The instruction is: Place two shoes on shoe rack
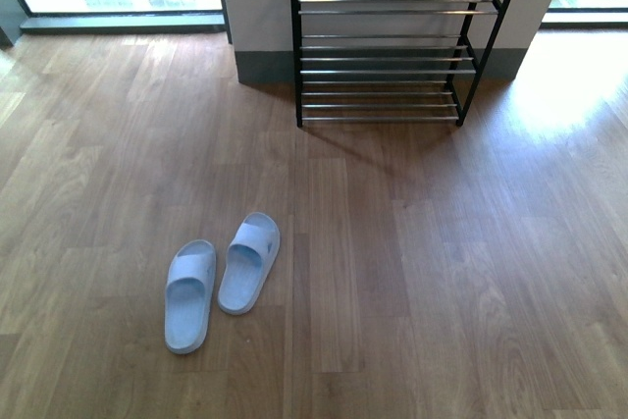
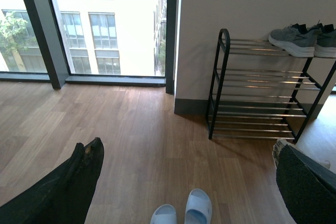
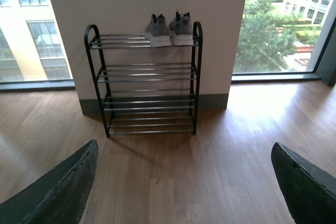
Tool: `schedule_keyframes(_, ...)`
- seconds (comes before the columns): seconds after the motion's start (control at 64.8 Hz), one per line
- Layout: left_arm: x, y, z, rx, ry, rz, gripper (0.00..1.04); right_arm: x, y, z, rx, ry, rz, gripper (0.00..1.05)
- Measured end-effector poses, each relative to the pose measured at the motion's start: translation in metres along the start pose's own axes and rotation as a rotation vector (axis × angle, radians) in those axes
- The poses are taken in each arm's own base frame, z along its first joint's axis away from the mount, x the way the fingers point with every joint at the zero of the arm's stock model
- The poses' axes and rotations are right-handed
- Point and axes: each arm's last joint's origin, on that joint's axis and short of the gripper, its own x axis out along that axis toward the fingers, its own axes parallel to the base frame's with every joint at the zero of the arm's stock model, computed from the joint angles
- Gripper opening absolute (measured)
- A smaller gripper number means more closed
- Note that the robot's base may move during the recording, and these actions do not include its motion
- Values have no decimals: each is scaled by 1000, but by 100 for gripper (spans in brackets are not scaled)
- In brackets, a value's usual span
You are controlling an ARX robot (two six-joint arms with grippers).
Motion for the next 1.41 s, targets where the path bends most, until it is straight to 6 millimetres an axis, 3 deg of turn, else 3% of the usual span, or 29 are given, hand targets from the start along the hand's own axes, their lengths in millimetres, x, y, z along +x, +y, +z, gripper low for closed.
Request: schedule_keyframes(1.405,0,0,0,0,0,0,95,0,0,0,0,-1,0,96)
